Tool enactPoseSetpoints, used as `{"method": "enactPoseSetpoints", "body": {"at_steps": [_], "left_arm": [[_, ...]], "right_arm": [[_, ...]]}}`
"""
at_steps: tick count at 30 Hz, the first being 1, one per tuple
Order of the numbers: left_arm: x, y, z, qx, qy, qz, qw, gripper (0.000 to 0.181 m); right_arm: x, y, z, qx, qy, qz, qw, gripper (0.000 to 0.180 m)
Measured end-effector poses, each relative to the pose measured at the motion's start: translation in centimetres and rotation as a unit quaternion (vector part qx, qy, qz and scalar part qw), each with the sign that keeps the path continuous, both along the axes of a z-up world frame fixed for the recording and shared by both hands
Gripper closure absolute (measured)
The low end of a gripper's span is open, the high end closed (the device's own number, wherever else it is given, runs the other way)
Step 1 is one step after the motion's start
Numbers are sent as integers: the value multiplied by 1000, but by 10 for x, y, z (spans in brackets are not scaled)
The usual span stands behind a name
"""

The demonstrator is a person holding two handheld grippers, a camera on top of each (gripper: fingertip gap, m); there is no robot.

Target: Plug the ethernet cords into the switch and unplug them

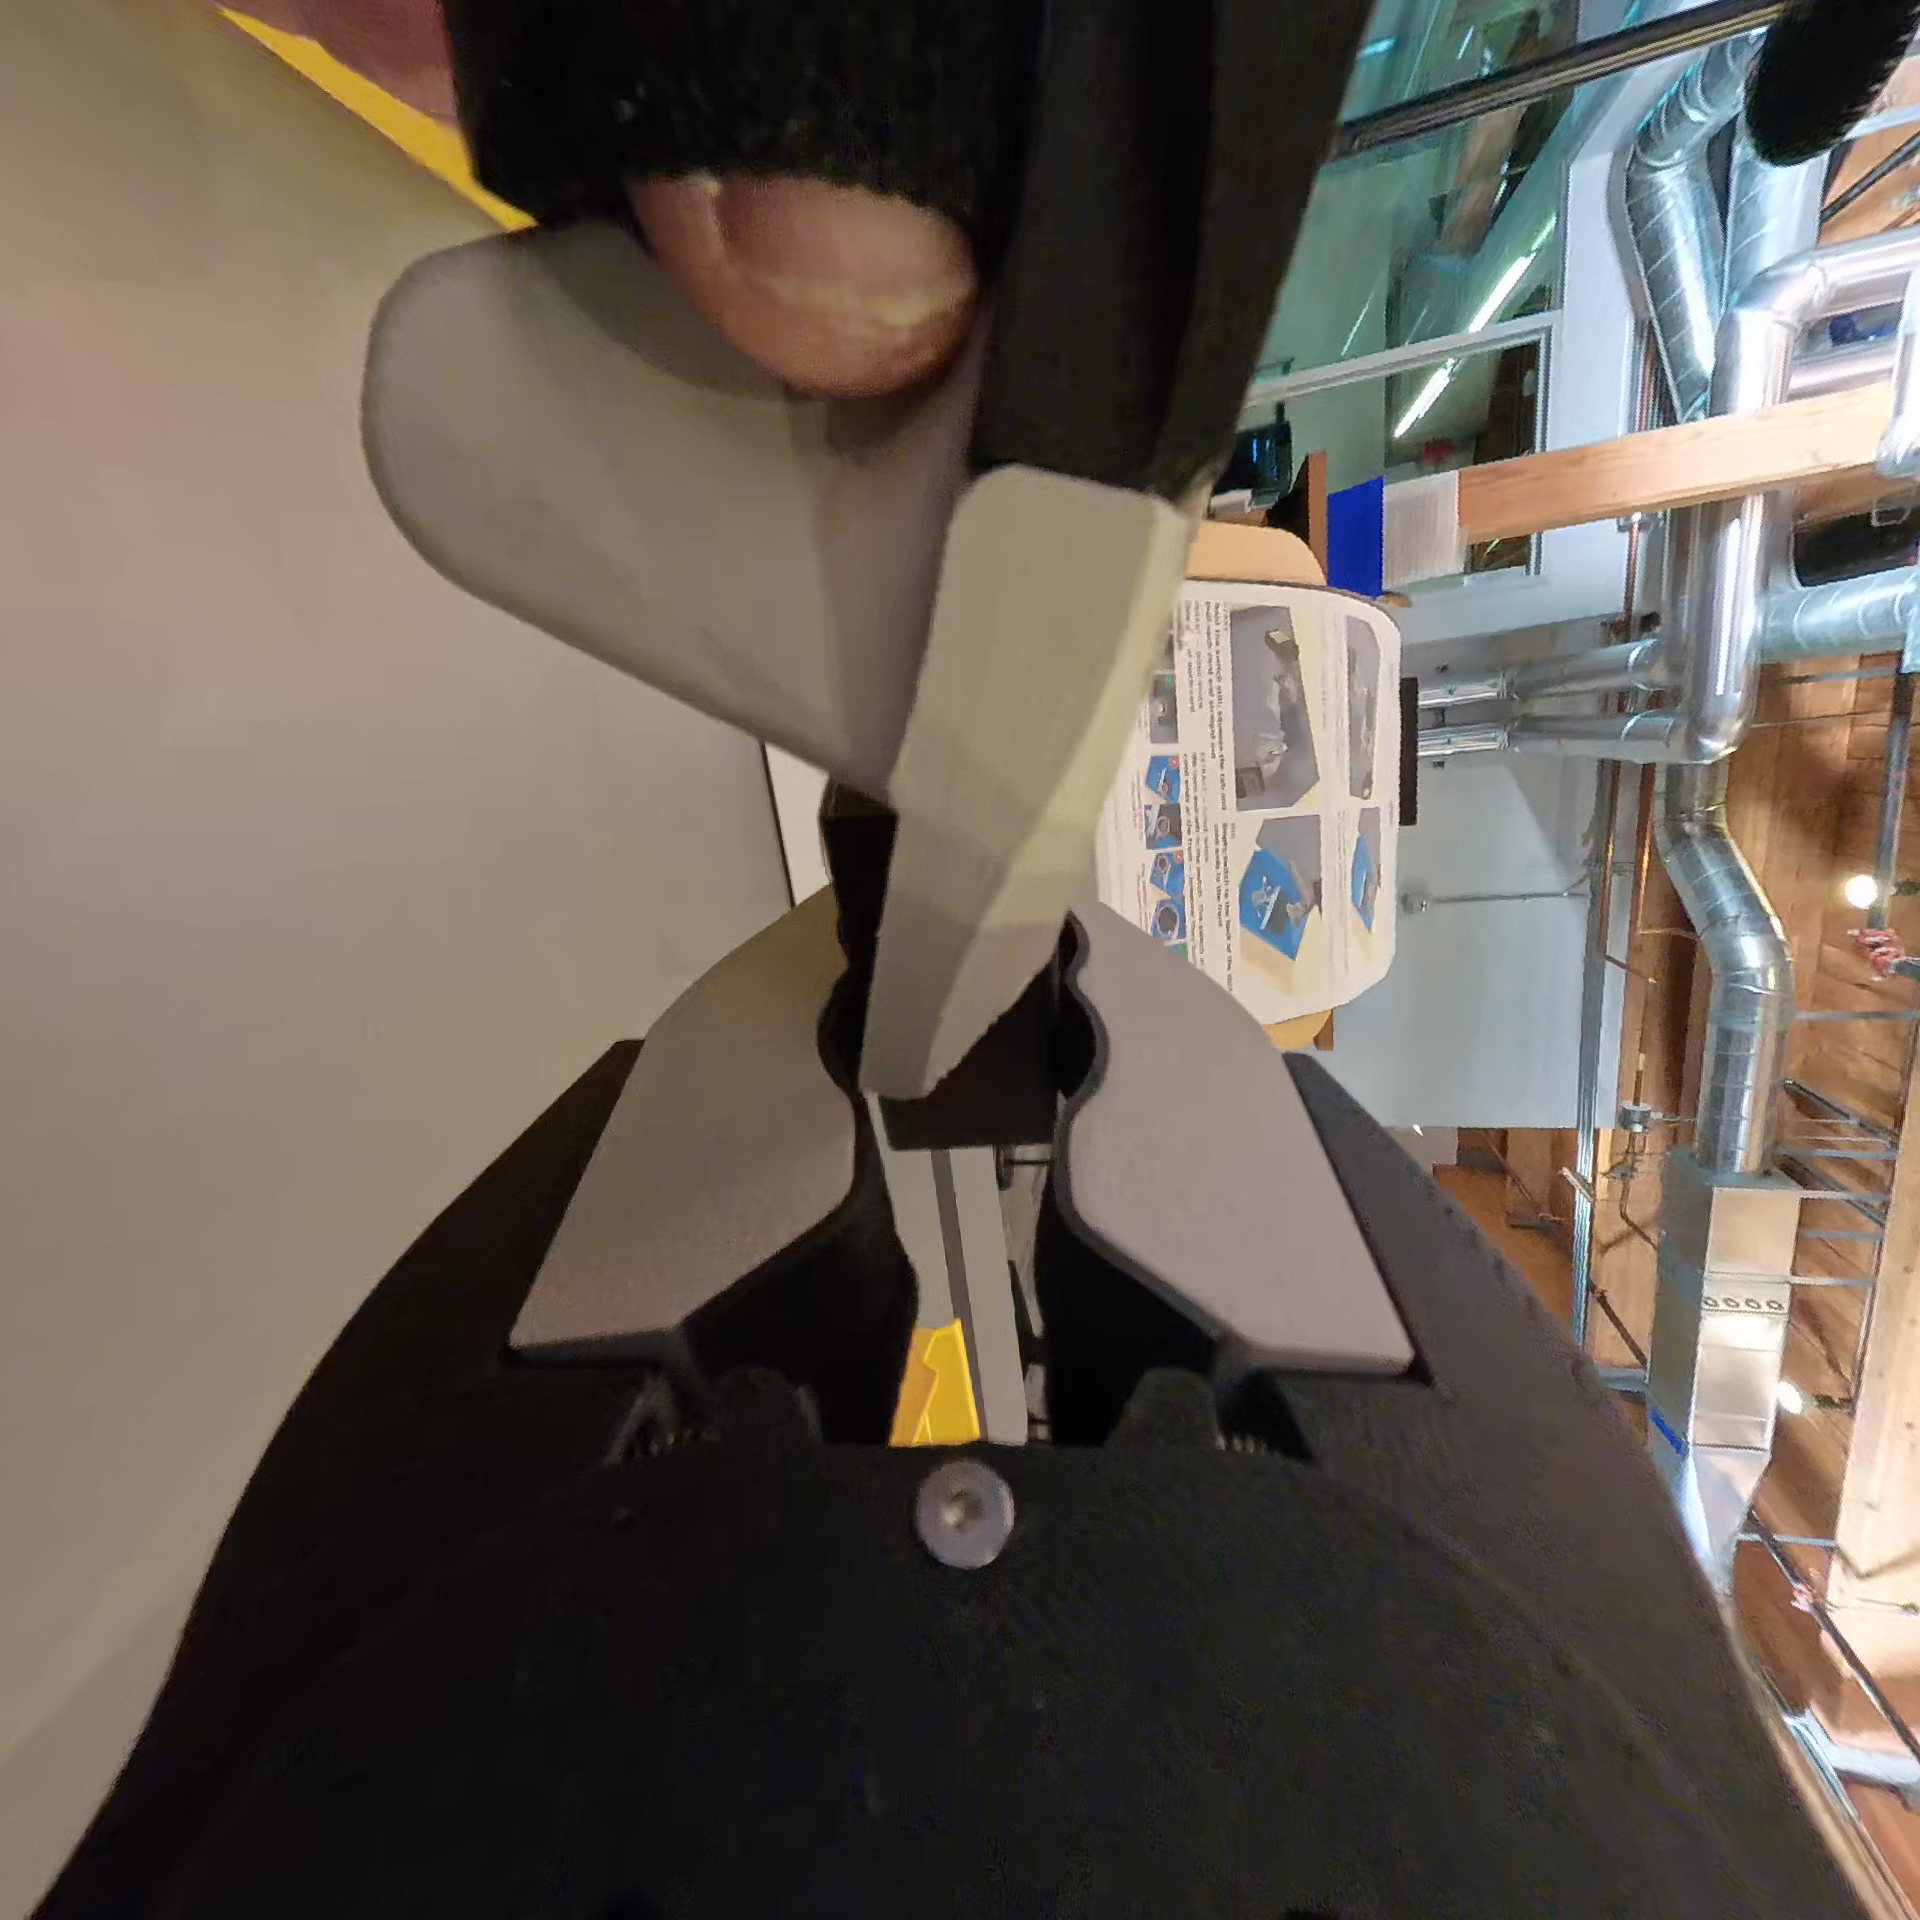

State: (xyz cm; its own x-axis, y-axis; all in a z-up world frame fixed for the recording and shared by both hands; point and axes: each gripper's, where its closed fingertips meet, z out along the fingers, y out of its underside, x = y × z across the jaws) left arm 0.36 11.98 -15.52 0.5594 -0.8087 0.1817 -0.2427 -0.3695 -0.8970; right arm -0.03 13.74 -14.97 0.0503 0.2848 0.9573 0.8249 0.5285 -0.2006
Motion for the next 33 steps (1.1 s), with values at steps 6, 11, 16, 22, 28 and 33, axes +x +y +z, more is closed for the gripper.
{"method": "enactPoseSetpoints", "body": {"at_steps": [6, 11, 16, 22, 28, 33], "left_arm": [[9, -16, -1, -79, -49, -49, 995, 75], [9, -16, -7, -54, -4, -50, 997, 75], [0, -20, 10, -42, -20, -49, 998, 79], [-91, -24, 38, 43, 113, 40, 992, 100], [-214, -54, 19, 11, 227, 165, 960, 122], [-276, -85, -59, -118, 272, 251, 921, 120]], "right_arm": [[-15, -13, -1, 21, -10, 41, 999, 141], [-13, -15, -7, 3, -23, 50, 998, 147], [-9, -13, -7, -26, -10, 42, 999, 151], [0, -6, -6, -44, 5, 27, 999, 150], [0, -2, -17, -76, 0, 21, 997, 150], [-9, -9, -20, -82, -5, 31, 996, 150]]}}
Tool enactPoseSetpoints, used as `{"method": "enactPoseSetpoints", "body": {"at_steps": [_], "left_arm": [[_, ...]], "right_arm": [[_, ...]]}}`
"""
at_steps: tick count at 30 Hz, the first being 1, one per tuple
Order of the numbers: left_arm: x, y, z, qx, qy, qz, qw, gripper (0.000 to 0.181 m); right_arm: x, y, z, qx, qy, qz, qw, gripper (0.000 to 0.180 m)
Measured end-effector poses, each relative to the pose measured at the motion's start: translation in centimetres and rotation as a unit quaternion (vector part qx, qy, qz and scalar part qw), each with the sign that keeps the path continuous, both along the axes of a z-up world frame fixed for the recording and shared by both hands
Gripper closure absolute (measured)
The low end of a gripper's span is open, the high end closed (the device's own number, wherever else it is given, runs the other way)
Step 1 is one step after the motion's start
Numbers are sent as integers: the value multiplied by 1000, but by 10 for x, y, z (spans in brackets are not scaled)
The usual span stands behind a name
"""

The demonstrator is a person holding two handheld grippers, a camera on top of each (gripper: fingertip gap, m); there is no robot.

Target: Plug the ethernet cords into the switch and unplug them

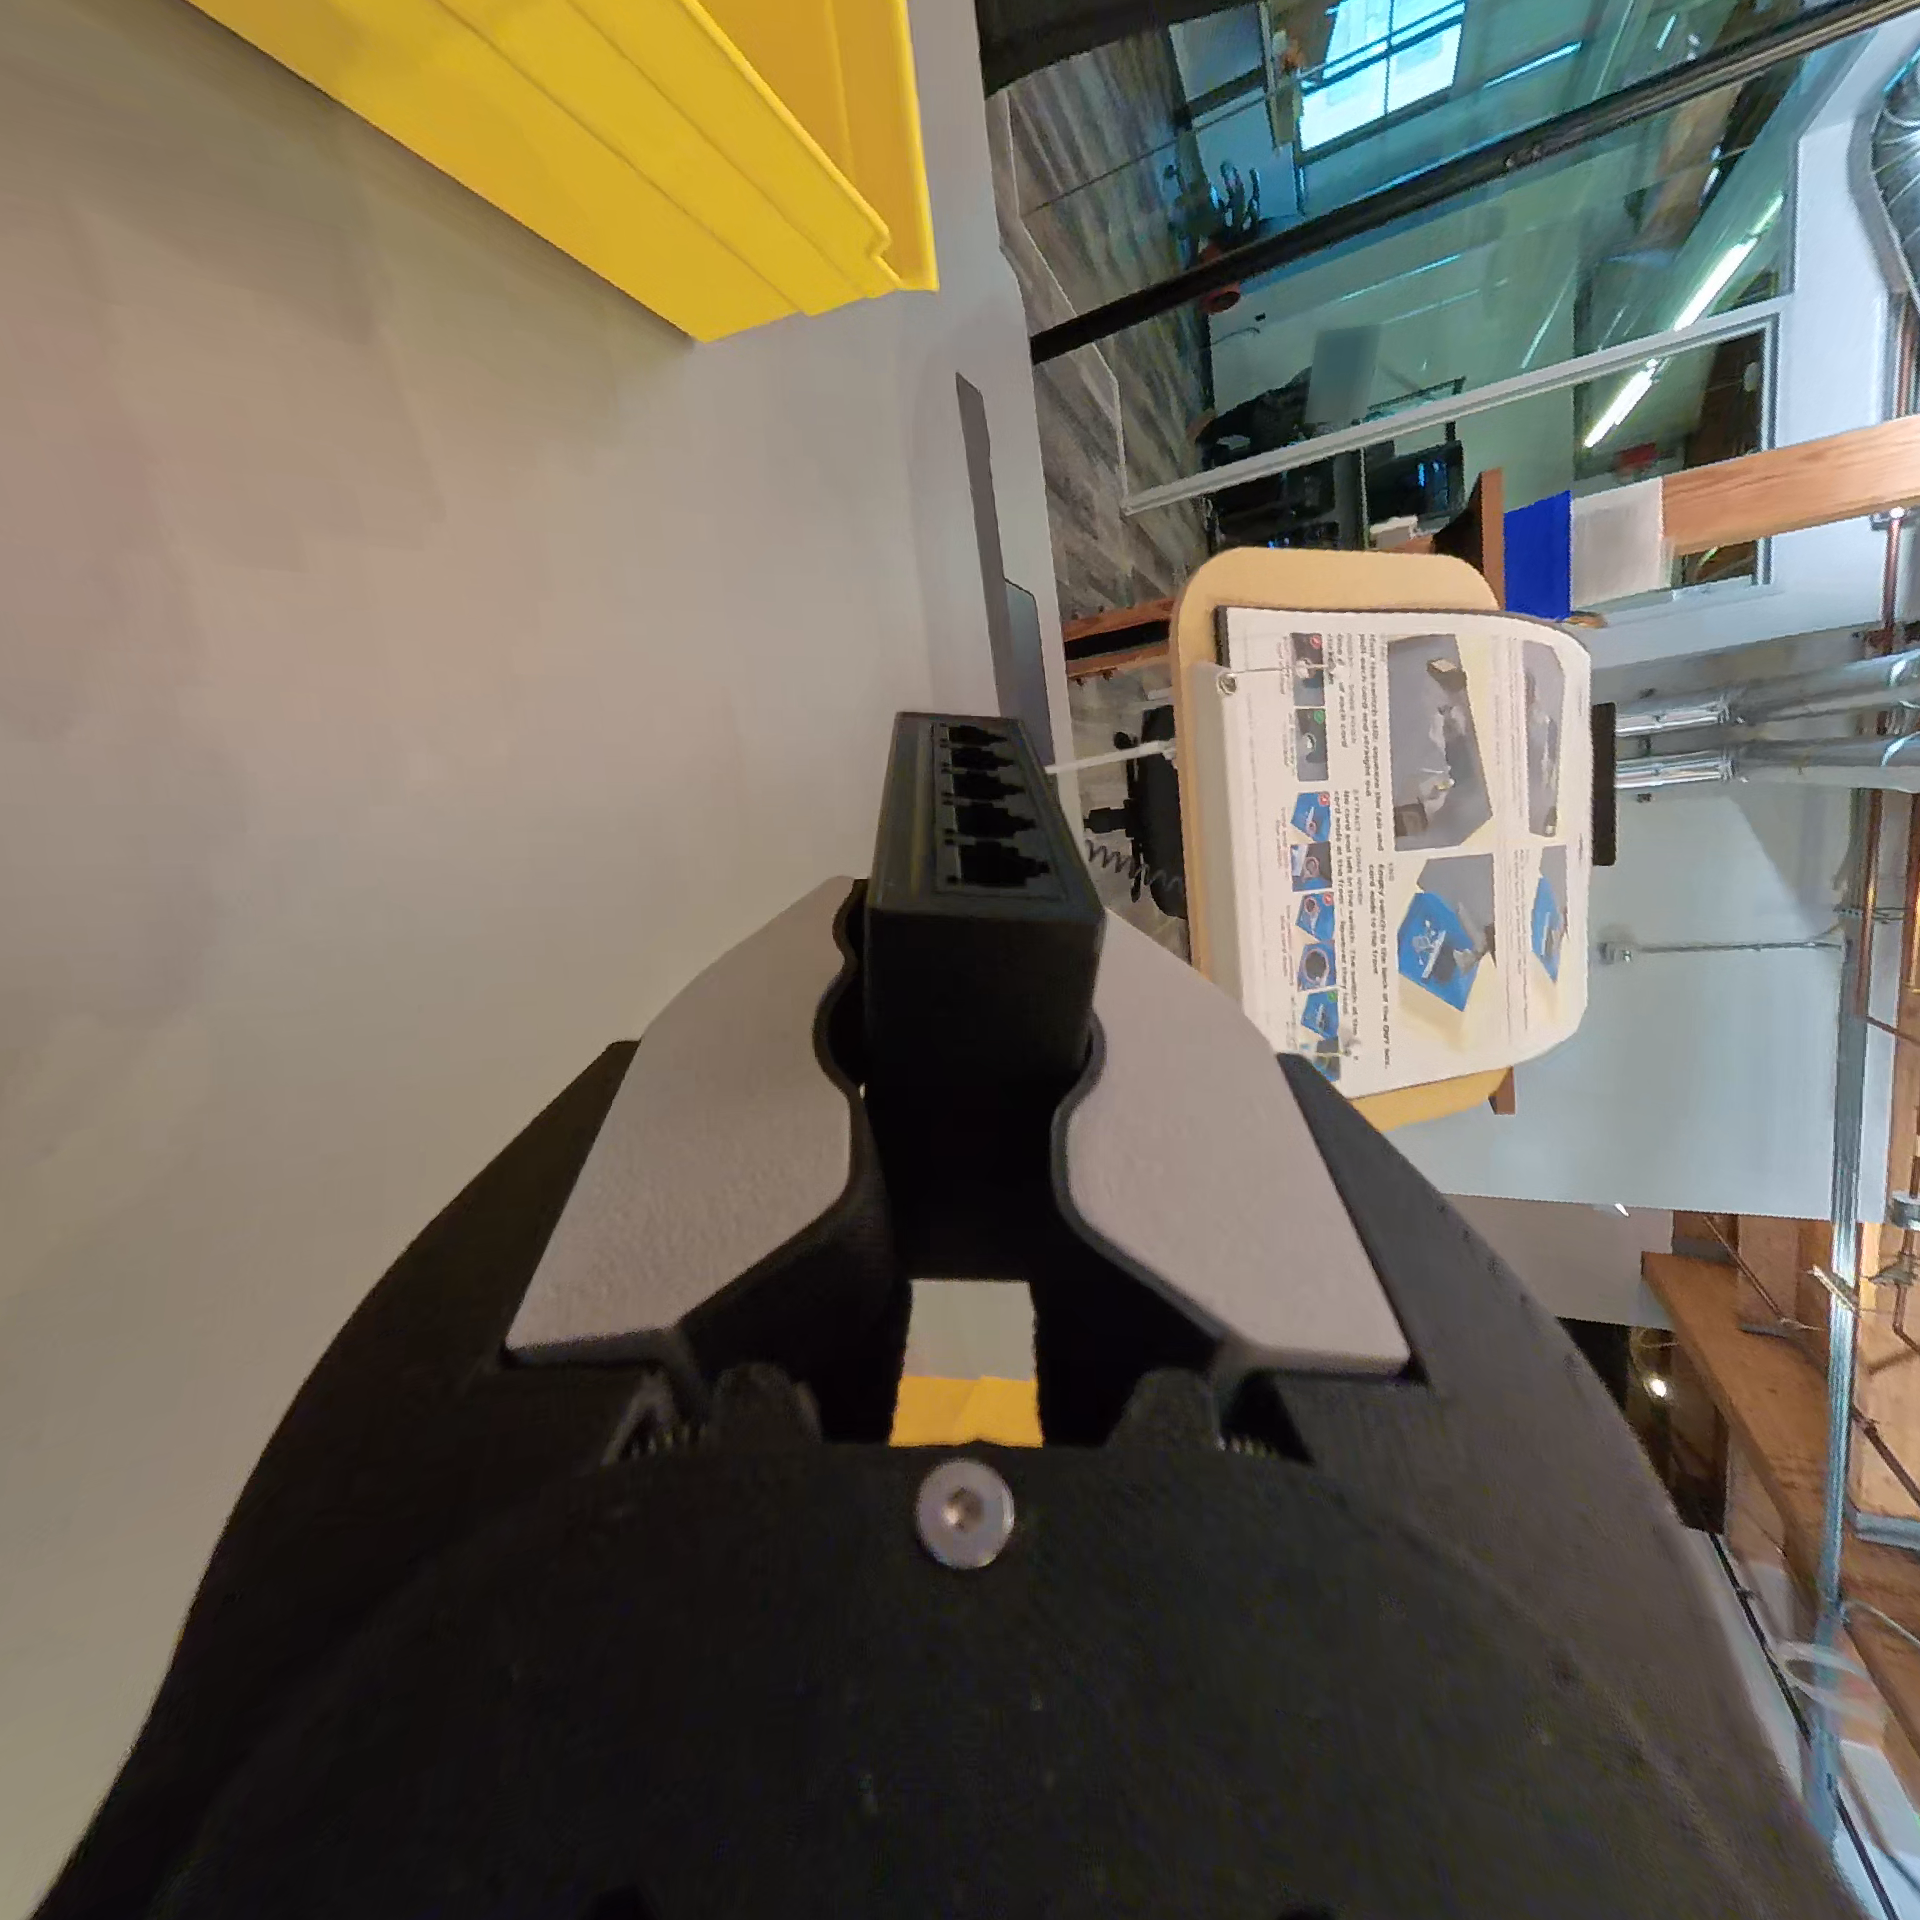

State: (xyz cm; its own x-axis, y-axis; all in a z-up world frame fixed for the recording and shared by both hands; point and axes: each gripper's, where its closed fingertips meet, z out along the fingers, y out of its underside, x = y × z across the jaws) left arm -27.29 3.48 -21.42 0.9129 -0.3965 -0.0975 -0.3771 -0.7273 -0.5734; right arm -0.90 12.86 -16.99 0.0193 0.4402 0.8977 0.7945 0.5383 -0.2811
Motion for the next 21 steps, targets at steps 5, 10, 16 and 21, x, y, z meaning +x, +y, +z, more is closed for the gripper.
{"method": "enactPoseSetpoints", "body": {"at_steps": [5, 10, 16, 21], "left_arm": [[-4, -11, -61, -73, -36, 53, 995, 110], [-2, -9, -65, -77, -33, 43, 996, 163], [-5, -4, 14, 46, -132, 15, 990, 169], [26, -3, 91, 174, -272, -69, 944, 169]], "right_arm": [[-6, -3, -10, -9, -11, 9, 1000, 150], [-6, -4, -13, -15, -11, 10, 1000, 150], [-3, 0, -10, -30, 4, 9, 1000, 150], [-1, 0, -5, -40, 20, 10, 999, 150]]}}
